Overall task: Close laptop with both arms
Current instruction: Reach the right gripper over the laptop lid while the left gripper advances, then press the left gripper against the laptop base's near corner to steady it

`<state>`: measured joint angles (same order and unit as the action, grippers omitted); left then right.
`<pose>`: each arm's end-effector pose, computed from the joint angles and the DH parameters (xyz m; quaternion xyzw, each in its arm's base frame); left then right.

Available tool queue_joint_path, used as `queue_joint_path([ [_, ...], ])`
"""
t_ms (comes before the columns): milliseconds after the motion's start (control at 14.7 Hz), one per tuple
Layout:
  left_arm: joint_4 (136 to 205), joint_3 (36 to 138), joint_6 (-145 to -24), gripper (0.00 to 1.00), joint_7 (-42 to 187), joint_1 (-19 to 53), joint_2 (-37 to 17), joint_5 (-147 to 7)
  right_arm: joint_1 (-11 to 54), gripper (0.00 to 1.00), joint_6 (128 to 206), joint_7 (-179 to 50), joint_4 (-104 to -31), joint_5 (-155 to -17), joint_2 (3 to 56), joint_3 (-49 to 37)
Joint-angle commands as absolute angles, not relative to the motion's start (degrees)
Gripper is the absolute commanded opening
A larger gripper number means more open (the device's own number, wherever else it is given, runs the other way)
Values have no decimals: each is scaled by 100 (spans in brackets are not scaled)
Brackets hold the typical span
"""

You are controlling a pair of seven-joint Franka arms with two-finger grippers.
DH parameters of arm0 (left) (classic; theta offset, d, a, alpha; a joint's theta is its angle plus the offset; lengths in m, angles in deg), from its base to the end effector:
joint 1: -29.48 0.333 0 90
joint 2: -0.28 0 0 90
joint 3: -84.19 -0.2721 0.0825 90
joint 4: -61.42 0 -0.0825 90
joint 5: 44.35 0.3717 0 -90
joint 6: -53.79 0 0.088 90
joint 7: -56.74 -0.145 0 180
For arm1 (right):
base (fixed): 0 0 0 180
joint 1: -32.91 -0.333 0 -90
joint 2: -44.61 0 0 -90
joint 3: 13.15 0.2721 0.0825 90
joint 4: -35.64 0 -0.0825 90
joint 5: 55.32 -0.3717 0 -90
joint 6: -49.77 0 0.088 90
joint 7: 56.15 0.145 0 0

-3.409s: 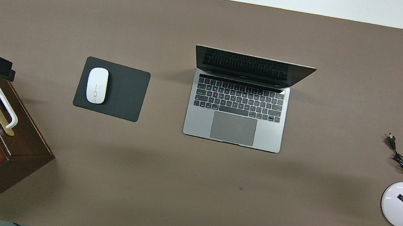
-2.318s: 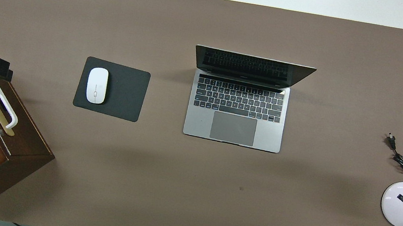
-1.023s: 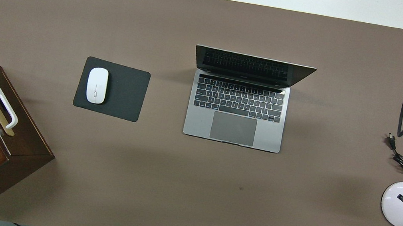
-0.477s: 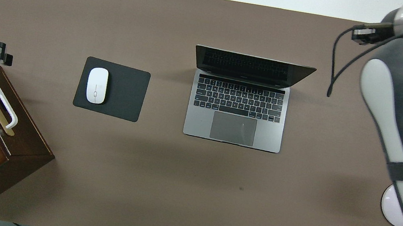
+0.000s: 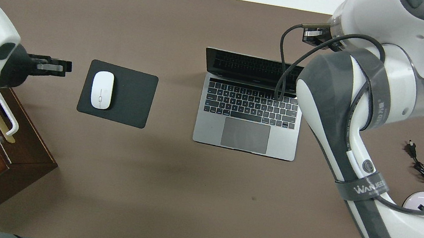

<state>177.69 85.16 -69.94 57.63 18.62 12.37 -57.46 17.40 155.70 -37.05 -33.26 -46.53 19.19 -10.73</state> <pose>0.5214 -0.1262 0.4998 0.9792 -0.0473 0.1564 0.1206 0.6574 0.1886 0.4745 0.9927 0.0004 0.1169 0.0311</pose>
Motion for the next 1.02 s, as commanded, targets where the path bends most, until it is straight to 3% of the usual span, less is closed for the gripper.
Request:
queue_joint_path([
  [0,18428,8437,-7680,0,5770,1465,1646,-5859,1552,0,15532,-3330,-3133,-4338,1790,-1095],
  [341,19209,8437,-9006,0,5805,718,1663,-5868,1516,0,15646,-3312,-2194,-4222,1096,-1086],
  [682,19808,8437,-10211,0,5946,41,1575,-5868,1314,0,16200,-3260,-2061,-4222,735,-1095],
  [955,20239,8437,-11450,0,5946,-382,1155,-5868,1270,0,16315,-3084,-1947,-4249,647,-1007],
])
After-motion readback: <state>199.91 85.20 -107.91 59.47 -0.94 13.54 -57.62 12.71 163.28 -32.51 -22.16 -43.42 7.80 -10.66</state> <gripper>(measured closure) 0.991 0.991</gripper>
